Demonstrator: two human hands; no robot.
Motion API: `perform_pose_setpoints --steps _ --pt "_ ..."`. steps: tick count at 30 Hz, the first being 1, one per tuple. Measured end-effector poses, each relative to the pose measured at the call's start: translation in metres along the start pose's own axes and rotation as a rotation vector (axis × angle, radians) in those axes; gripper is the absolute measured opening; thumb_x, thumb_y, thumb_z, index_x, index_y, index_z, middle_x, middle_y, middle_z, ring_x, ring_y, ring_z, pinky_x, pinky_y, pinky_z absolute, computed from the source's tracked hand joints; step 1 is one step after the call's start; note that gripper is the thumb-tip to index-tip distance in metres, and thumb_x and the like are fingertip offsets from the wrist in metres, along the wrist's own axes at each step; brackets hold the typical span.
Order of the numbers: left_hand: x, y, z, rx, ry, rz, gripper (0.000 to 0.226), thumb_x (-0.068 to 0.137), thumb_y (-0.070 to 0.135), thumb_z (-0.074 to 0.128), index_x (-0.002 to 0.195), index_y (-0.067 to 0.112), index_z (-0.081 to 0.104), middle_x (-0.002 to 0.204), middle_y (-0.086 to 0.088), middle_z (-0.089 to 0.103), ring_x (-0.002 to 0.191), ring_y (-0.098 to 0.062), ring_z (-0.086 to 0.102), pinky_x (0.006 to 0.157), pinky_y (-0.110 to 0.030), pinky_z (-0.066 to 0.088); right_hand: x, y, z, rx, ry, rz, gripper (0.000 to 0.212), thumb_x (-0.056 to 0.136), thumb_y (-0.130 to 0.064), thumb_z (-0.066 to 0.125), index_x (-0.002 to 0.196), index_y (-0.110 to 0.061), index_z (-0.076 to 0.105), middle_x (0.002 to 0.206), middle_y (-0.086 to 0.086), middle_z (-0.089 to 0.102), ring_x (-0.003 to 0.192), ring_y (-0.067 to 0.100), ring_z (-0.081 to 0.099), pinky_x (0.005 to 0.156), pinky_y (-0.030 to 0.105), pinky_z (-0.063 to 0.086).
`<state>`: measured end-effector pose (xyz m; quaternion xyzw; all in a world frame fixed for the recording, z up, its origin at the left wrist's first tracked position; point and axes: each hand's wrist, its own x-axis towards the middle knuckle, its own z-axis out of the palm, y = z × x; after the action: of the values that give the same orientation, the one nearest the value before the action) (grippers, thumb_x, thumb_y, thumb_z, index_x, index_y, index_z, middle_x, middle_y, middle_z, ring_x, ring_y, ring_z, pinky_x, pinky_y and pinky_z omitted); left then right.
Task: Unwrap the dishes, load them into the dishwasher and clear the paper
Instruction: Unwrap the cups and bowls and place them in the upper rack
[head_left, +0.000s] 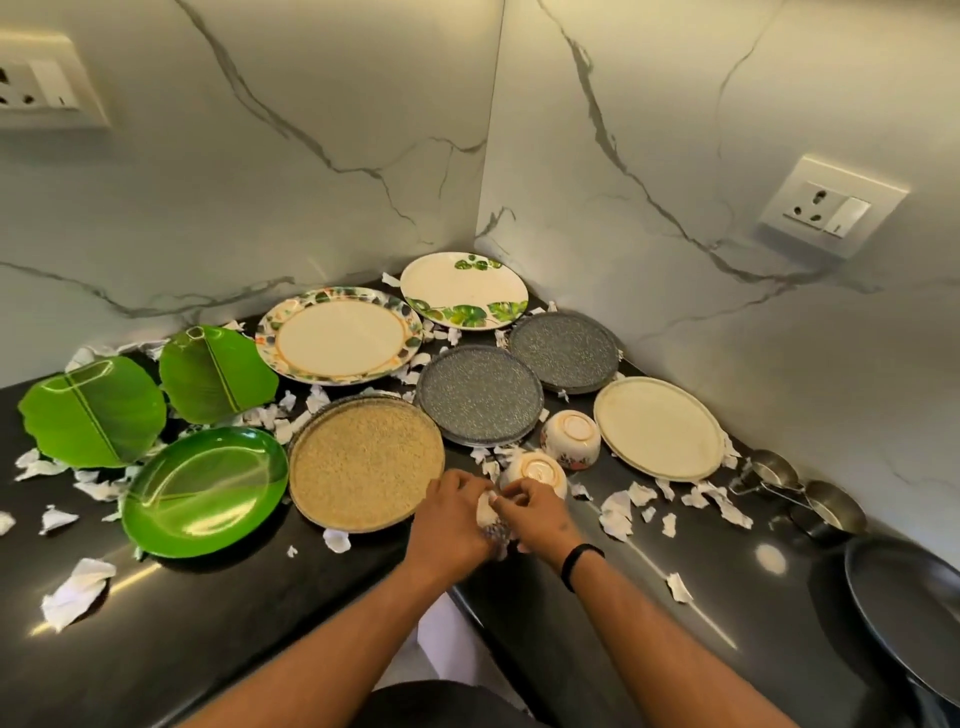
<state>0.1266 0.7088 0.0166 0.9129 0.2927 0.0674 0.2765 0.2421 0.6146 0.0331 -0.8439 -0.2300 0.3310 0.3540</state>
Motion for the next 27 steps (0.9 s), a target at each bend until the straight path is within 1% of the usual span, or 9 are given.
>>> perform_pose_setpoints --steps 2,5,8,13,16,18,20,24,27 --pt "0.004 -0.008 0.003 0.050 -0.051 0.029 0.078 0.069 0.043 0.079 0.139 0.034 0.046 0.133 0.005 0.041 0.119 -0.019 0.046 0.094 -0.032 0.048 0.005 0.000 0.007 -0.100 0.043 -0.010 0.025 0.090 -0.038 0.069 0.109 -0.024 0.062 0.098 -0.005 0.066 0.094 0.015 0.064 0.086 0.035 0.055" --pt "0.007 -0.016 0.006 0.076 -0.086 0.068 0.087 0.068 0.041 0.080 0.144 0.033 0.039 0.137 0.002 0.041 0.123 -0.021 0.048 0.095 -0.033 0.048 0.008 -0.002 0.012 -0.198 0.122 -0.012 0.033 0.087 -0.037 0.069 0.115 -0.019 0.064 0.104 -0.001 0.068 0.097 0.016 0.063 0.085 0.030 0.050" --pt "0.010 -0.018 0.006 0.082 -0.095 0.090 0.090 0.063 0.043 0.082 0.142 0.034 0.037 0.133 0.003 0.042 0.119 -0.021 0.049 0.093 -0.035 0.050 0.009 -0.006 0.014 -0.211 0.145 0.006 0.032 0.086 -0.040 0.067 0.111 -0.020 0.064 0.103 0.000 0.068 0.094 0.016 0.062 0.080 0.029 0.048" --pt "0.019 -0.017 -0.006 0.034 -0.069 0.102 0.088 0.055 0.046 0.079 0.133 0.035 0.039 0.124 0.006 0.041 0.111 -0.019 0.044 0.081 -0.036 0.053 0.012 -0.012 0.009 -0.143 0.209 0.008 0.017 0.087 -0.041 0.067 0.092 -0.026 0.064 0.094 -0.002 0.069 0.089 0.016 0.064 0.084 0.037 0.056" --pt "0.024 -0.012 -0.014 -0.071 -0.016 0.121 0.087 0.053 0.044 0.078 0.130 0.036 0.040 0.123 0.008 0.039 0.112 -0.019 0.040 0.080 -0.031 0.048 0.009 -0.019 0.003 -0.079 0.323 -0.033 0.024 0.089 -0.046 0.069 0.087 -0.022 0.067 0.089 -0.005 0.068 0.084 0.012 0.063 0.075 0.029 0.052" --pt "0.030 -0.009 -0.019 -0.152 0.056 0.154 0.084 0.053 0.042 0.078 0.128 0.037 0.042 0.122 0.009 0.040 0.111 -0.018 0.041 0.078 -0.025 0.038 0.006 -0.026 0.000 0.011 0.396 -0.078 0.029 0.089 -0.048 0.070 0.090 -0.019 0.069 0.088 -0.006 0.068 0.083 0.010 0.063 0.071 0.025 0.051" --pt "0.036 -0.002 -0.025 -0.251 0.098 0.182 0.081 0.055 0.040 0.081 0.127 0.038 0.045 0.122 0.010 0.043 0.110 -0.015 0.042 0.079 -0.021 0.033 0.005 -0.030 -0.002 0.192 0.435 -0.075 0.027 0.090 -0.046 0.070 0.097 -0.019 0.067 0.092 -0.005 0.069 0.088 0.010 0.065 0.074 0.024 0.052" --pt "0.049 0.021 -0.027 -0.398 0.133 0.275 0.079 0.055 0.042 0.085 0.125 0.037 0.049 0.120 0.011 0.048 0.113 -0.011 0.045 0.091 -0.027 0.039 0.007 -0.030 -0.006 0.557 0.494 -0.021 0.013 0.096 -0.033 0.066 0.106 -0.027 0.061 0.113 0.002 0.067 0.110 0.019 0.064 0.097 0.038 0.054" --pt "0.054 0.045 -0.017 -0.481 0.059 0.309 0.084 0.053 0.054 0.079 0.130 0.034 0.050 0.124 0.009 0.051 0.118 -0.012 0.048 0.096 -0.033 0.045 -0.005 -0.023 -0.026 0.779 0.616 0.037 0.020 0.095 -0.022 0.067 0.114 -0.018 0.062 0.118 0.009 0.067 0.109 0.022 0.065 0.098 0.041 0.054"
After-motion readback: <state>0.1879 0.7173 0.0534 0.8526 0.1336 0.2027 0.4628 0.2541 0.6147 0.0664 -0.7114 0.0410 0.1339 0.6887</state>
